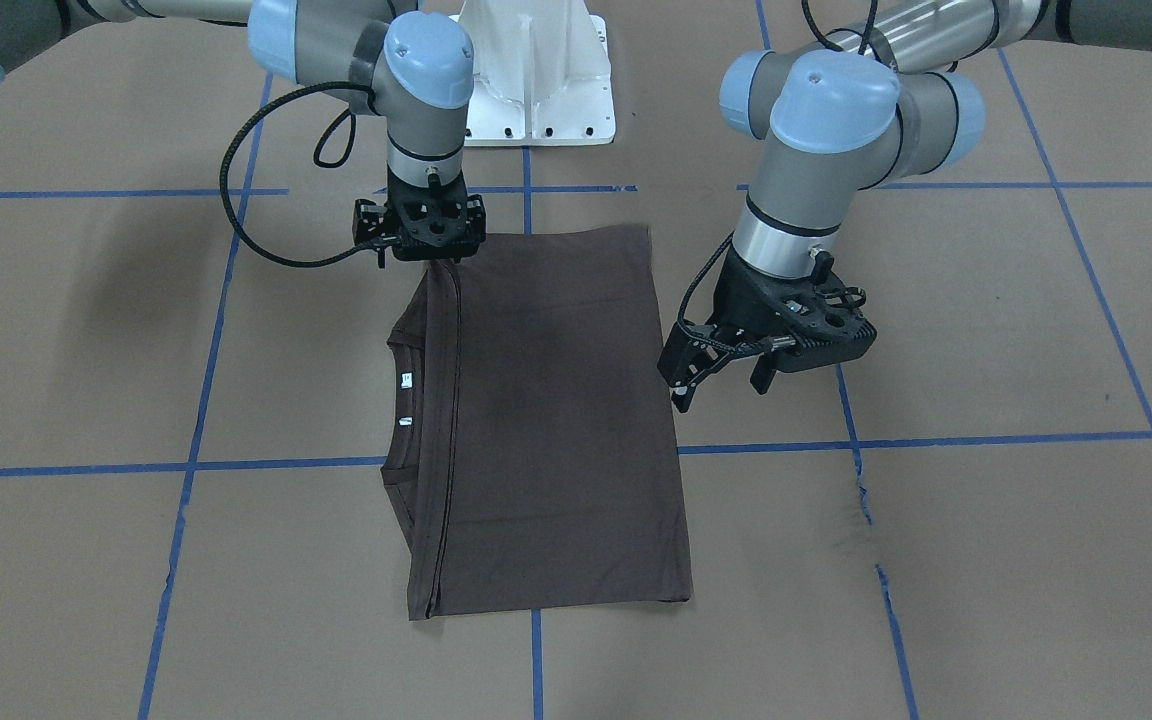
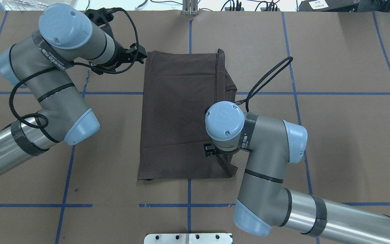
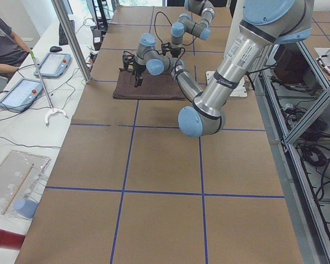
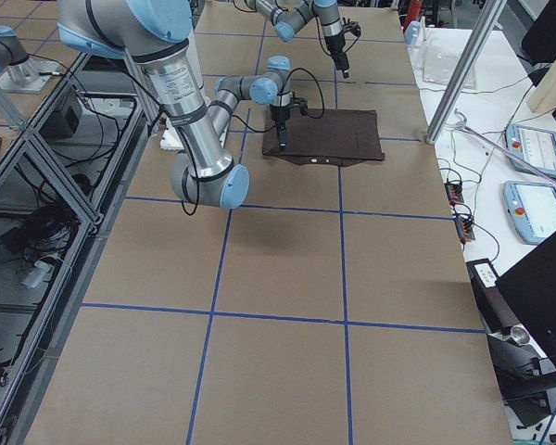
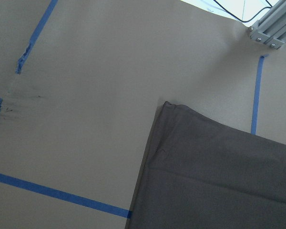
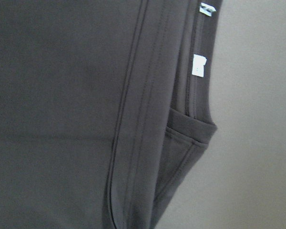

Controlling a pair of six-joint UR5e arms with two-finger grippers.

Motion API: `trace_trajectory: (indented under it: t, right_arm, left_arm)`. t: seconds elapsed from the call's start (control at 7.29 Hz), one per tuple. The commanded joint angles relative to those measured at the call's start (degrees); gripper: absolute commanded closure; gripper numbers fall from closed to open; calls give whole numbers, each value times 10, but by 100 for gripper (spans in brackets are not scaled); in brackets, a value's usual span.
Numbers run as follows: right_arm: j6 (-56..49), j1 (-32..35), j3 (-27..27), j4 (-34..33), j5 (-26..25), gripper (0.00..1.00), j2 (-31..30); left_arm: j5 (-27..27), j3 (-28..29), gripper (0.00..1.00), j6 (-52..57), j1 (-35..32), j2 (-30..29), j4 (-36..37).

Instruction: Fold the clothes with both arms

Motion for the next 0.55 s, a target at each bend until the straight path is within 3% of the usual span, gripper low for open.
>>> trace_trajectory:
  t: [0.0,0.41]
  right_arm:
    - [1,1,-30,14,10,0,12]
    - [0,0,-44,11,13,0,2]
  left_arm:
    - [0,-1,0,0,0,0,1]
    - [0,-1,0,-1,0,-1,1]
